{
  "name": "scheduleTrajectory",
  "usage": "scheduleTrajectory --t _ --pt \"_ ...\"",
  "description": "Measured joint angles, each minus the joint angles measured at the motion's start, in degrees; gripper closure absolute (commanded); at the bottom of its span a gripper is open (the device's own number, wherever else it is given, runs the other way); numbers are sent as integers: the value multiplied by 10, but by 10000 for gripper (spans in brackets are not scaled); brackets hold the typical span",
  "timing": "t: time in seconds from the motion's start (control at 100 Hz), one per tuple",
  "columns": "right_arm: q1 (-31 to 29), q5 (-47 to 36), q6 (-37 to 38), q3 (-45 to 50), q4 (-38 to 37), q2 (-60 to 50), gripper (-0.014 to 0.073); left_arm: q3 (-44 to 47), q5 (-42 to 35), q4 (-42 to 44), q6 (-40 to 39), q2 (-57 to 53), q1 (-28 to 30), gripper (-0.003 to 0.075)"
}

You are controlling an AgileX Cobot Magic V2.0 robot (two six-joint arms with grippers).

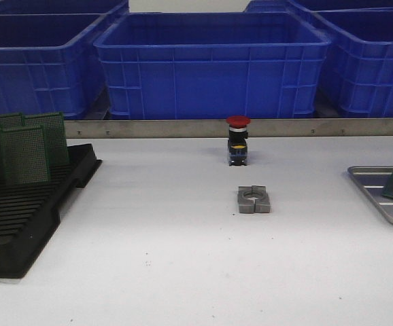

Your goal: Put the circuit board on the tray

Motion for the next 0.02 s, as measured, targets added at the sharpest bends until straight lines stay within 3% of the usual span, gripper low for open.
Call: scheduleTrajectory --t 0.02 --pt "0 0 0 0 0 0 653 0 0 0 0 0 0 741"
